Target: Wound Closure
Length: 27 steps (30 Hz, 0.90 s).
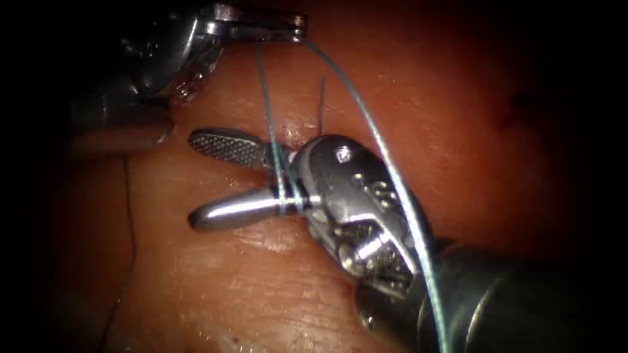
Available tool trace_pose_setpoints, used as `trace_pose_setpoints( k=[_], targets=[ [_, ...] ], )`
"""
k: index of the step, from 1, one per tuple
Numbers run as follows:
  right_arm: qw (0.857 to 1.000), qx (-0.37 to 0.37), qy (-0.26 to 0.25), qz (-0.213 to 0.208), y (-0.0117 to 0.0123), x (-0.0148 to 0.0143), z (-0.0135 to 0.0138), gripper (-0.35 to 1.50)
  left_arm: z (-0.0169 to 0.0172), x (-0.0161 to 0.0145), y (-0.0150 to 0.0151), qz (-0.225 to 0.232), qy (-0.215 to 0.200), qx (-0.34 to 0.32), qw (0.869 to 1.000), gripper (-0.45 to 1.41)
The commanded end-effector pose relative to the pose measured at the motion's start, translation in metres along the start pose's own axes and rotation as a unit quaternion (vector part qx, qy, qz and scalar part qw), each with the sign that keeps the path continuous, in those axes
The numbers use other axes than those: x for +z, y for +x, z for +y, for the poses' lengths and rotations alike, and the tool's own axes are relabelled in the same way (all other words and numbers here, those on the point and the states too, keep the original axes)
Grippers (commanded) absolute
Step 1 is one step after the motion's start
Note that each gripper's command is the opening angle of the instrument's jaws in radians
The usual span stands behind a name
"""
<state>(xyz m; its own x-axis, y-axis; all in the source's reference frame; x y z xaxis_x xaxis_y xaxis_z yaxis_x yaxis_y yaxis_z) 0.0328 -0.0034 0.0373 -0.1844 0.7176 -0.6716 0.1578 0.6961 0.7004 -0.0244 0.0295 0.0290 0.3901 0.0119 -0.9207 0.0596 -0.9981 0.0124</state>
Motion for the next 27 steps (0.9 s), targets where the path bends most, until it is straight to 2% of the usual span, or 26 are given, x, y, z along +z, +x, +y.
trace_pose_setpoints(
  k=[1,15,27],
  targets=[
    [1.0,0.003,0.004,0.005,-0.0003,0.0004,0.0007,0.89,-0.0001,-0.0001,-0.0008,0.0,0.001,-0.001,1.0,-0.45],
    [0.995,0.046,0.0,0.086,0.0013,-0.0004,0.0014,0.83,0.0025,-0.0015,-0.002,0.013,0.024,-0.021,0.999,-0.45],
    [0.992,0.052,-0.028,0.109,0.0023,-0.0025,0.0031,0.81,0.0039,-0.0022,0.0004,0.039,0.035,-0.033,0.998,-0.45]
  ],
)
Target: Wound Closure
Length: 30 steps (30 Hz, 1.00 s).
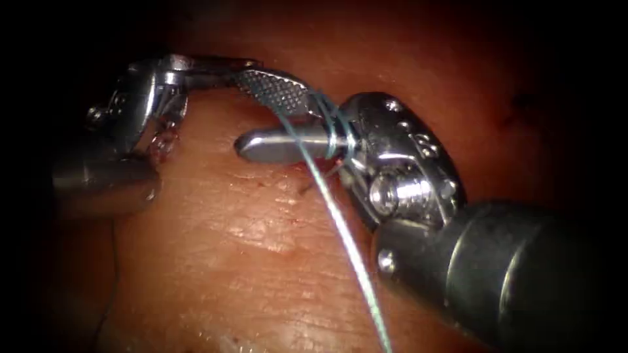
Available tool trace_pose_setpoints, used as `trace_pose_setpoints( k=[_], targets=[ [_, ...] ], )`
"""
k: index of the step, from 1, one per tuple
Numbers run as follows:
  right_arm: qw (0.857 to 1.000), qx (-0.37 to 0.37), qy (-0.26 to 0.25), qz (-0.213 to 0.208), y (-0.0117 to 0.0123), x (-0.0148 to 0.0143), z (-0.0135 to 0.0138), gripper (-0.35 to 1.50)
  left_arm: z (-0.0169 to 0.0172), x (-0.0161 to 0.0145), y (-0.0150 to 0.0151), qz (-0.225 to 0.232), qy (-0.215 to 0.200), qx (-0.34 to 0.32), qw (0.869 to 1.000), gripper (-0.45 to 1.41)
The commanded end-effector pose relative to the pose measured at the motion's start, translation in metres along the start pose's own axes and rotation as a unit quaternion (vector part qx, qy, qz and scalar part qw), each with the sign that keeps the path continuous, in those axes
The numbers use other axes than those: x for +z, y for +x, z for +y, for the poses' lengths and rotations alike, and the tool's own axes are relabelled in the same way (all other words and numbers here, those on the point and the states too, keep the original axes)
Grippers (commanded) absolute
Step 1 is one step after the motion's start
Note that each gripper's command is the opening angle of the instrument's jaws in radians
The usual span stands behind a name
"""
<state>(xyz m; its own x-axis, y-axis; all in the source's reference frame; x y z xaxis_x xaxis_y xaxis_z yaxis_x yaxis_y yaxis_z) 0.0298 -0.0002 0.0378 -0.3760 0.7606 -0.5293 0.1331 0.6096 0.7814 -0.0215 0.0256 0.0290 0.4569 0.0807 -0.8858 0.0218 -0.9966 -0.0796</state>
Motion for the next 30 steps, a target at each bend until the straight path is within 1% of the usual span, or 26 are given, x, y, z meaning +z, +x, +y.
trace_pose_setpoints(
  k=[1,7,12,13,14,19,24,30],
  targets=[
    [1.0,-0.001,0.001,0.0,-0.0002,0.0002,0.001,0.79,-0.0001,0.0004,-0.0006,0.001,-0.002,0.0,1.0,-0.45],
    [1.0,0.002,-0.003,0.006,-0.0001,-0.0001,0.0011,0.77,0.0015,0.0013,-0.0006,0.005,-0.01,-0.006,1.0,-0.45],
    [1.0,0.008,-0.02,0.017,-0.0002,-0.0001,0.0011,0.74,0.0027,0.0023,-0.0005,0.008,-0.014,-0.01,1.0,-0.45],
    [1.0,0.007,-0.024,0.019,-0.0002,-0.0001,0.0011,0.74,0.0029,0.0025,-0.0006,0.01,-0.009,-0.011,1.0,-0.45],
    [0.999,0.008,-0.028,0.021,-0.0002,-0.0001,0.0012,0.74,0.0031,0.0026,-0.0006,0.009,-0.018,-0.012,1.0,-0.45],
    [0.998,0.02,-0.053,0.034,-0.0001,-0.0003,0.0011,0.72,0.0048,0.0034,-0.0007,-0.006,-0.035,-0.013,0.999,-0.45],
    [0.996,0.024,-0.076,0.048,-0.0001,-0.0005,0.0009,0.71,0.0061,0.004,-0.001,-0.035,-0.053,-0.003,0.998,-0.45],
    [0.991,0.008,-0.133,0.032,-0.0001,-0.0013,0.0007,0.71,0.0069,0.0049,-0.0015,-0.044,-0.064,0.004,0.997,-0.45]
  ],
)
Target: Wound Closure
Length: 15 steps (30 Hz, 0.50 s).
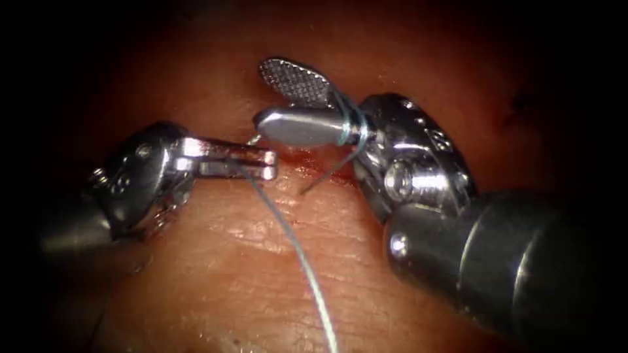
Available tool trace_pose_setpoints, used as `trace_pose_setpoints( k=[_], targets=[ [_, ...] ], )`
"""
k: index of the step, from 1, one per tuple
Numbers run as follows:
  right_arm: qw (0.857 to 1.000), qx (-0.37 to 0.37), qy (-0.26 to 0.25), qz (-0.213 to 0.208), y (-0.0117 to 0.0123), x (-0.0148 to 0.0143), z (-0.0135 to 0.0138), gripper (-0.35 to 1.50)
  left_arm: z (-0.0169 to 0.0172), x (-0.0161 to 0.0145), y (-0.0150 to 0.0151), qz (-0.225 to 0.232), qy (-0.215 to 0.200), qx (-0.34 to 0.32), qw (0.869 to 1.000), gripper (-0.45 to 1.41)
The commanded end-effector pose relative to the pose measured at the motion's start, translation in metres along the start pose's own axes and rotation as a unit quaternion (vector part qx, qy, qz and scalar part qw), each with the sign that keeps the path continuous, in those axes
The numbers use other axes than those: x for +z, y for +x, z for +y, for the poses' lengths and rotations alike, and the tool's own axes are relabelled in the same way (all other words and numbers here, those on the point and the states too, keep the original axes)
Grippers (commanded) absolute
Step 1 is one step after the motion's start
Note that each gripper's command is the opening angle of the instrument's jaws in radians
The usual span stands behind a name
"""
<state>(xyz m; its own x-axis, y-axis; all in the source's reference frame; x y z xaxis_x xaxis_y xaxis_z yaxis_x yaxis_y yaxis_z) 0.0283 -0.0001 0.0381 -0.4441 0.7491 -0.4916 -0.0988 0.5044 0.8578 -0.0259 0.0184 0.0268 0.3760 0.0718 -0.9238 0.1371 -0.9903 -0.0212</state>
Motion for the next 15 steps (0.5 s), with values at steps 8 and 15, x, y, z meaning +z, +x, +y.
trace_pose_setpoints(
  k=[8,15],
  targets=[
    [0.994,-0.048,-0.09,-0.038,-0.001,-0.0016,0.0015,0.71,0.0002,0.0014,-0.0011,-0.006,-0.011,0.009,1.0,-0.45],
    [0.983,-0.089,-0.151,-0.053,-0.0017,-0.0025,0.0023,0.71,0.0,0.0017,-0.0013,-0.01,-0.014,0.015,1.0,-0.45]
  ],
)
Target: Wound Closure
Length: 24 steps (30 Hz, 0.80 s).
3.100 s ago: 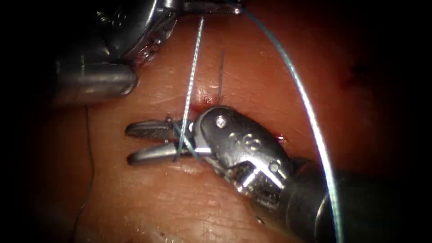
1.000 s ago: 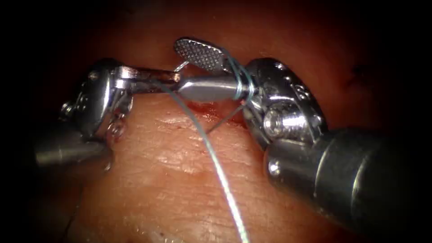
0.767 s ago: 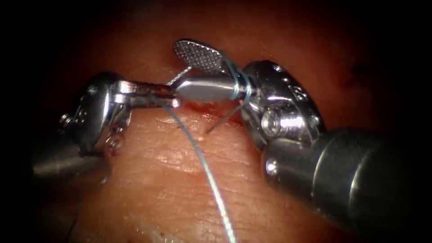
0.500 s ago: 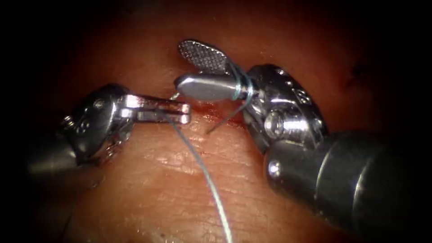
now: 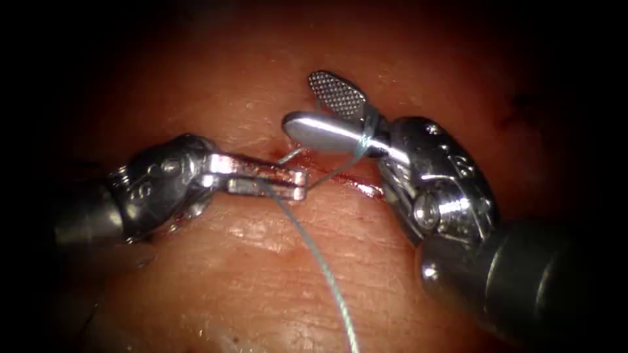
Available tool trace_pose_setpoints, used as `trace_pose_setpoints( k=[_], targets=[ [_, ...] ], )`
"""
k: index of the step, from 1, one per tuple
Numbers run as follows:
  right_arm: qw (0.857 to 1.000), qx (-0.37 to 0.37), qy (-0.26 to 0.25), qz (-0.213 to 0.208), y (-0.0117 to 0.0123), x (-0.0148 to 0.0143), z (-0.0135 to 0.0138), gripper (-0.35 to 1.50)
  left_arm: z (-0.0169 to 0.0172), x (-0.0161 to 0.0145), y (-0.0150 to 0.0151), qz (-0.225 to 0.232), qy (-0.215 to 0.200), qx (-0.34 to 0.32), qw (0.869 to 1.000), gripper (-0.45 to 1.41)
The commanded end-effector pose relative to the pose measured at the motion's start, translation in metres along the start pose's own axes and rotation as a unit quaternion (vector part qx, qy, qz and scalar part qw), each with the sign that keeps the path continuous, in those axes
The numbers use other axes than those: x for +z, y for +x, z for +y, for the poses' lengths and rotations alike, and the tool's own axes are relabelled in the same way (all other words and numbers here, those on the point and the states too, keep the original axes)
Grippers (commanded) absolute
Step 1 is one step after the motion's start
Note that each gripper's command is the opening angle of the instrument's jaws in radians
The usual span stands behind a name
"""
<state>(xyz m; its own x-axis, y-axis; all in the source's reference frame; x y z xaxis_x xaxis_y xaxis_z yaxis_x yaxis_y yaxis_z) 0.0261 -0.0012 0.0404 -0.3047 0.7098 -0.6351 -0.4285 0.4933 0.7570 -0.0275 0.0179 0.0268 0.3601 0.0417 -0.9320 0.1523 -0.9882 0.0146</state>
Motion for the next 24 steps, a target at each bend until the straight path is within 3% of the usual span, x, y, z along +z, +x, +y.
trace_pose_setpoints(
  k=[1,6,13,24],
  targets=[
    [1.0,-0.007,-0.011,-0.003,-0.001,0.0004,0.0006,0.71,-0.0003,0.0003,-0.0008,0.0,-0.001,0.002,1.0,-0.45],
    [0.998,-0.024,-0.056,-0.015,-0.0022,-0.0004,0.0013,0.71,-0.0004,0.0007,-0.0012,-0.012,-0.004,0.004,1.0,-0.45],
    [0.996,-0.037,-0.074,-0.033,-0.0033,-0.0005,0.0021,0.69,-0.0006,0.0007,-0.0022,-0.035,0.001,-0.006,0.999,-0.45],
    [0.994,-0.053,-0.077,-0.057,-0.0049,0.0029,0.0026,0.69,-0.0004,0.0006,-0.0031,-0.05,0.0,-0.011,0.999,-0.45]
  ],
)
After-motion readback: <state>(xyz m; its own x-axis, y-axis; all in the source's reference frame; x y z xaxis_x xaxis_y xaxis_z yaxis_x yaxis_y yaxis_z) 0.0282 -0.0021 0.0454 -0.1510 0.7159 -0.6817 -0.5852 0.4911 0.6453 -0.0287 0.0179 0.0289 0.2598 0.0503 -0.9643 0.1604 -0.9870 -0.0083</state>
